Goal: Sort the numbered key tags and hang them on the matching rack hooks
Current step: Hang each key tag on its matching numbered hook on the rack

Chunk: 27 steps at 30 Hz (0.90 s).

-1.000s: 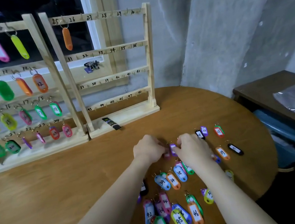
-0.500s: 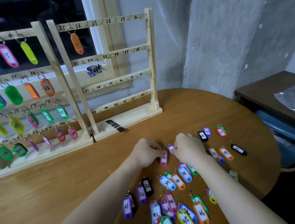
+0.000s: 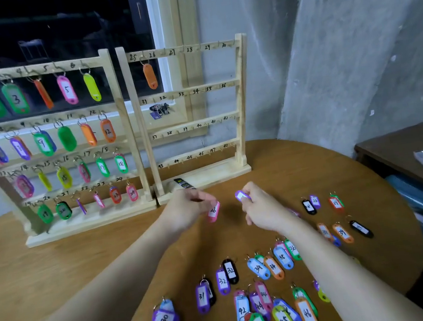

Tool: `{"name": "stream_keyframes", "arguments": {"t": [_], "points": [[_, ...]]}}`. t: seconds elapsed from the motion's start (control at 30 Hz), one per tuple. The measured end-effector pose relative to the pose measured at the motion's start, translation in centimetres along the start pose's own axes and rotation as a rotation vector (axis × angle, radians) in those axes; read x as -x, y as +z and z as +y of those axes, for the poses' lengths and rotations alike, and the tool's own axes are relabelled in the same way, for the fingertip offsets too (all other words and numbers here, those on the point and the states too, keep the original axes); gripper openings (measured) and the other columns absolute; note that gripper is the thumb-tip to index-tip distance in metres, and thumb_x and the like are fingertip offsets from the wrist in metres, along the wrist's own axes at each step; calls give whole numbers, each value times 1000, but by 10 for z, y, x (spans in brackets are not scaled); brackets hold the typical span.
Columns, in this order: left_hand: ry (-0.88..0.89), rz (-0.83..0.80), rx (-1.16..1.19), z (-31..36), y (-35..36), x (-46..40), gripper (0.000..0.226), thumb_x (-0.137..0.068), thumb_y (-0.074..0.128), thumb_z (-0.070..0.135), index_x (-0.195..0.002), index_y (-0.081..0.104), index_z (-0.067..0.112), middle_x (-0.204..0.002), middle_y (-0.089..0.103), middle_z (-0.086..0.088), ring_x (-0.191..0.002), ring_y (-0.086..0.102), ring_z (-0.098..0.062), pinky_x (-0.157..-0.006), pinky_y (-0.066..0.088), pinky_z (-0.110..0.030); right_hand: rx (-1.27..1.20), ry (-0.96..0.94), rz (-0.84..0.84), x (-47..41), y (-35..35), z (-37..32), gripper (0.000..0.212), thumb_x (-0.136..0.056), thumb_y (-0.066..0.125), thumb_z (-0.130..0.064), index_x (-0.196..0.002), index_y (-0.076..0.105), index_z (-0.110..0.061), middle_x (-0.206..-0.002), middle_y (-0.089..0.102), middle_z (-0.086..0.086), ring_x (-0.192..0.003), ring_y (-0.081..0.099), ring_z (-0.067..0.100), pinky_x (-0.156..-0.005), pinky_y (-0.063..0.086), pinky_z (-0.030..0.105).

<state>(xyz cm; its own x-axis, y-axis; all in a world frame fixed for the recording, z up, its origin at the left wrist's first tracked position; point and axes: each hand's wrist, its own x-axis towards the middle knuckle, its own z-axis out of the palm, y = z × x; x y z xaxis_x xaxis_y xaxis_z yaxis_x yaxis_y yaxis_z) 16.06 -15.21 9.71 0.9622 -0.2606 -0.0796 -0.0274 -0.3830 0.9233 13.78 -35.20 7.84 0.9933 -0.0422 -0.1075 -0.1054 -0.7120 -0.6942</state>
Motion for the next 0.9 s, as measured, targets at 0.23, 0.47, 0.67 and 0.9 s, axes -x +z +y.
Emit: {"name": "stream_keyframes", "arguments": {"t": [0.23,0.47,0.67,0.9], "points": [[56,27,90,27,-23,1,6,-95,67,9,-89,70,8,-69,68,1,-58,60,-2,-52,41,-7,-481,-84,23,-8,-12,-41,23,-108,32,-14,-100,52,-8,-65,32,-1,-47,31,13,-48,28,27],[130,120,147,57,-49,-7,6,-94,69,11,-90,71,7,-70,68,-6,-58,57,-9,-56,48,-19,-652,-192,78,-11,-38,-82,21,-104,36,-4,-101,57,-8,-64,44,1,-49,45,18,-46,32,22],[265,232,87,106,-76,-14,9,-95,67,9,-97,71,1,-81,69,-9,-62,57,-7,-54,45,-10,-667,-329,108,-26,-66,-120,28,-110,39,-24,-90,53,-11,-58,29,-6,-48,25,12,-46,24,25],[389,436,48,161,-110,-36,6,-94,70,13,-92,73,8,-79,71,-4,-58,57,-4,-57,50,-16,-537,-405,185,-52,-94,-163,28,-110,38,-22,-91,55,-10,-55,31,-6,-44,28,9,-43,27,22]]}}
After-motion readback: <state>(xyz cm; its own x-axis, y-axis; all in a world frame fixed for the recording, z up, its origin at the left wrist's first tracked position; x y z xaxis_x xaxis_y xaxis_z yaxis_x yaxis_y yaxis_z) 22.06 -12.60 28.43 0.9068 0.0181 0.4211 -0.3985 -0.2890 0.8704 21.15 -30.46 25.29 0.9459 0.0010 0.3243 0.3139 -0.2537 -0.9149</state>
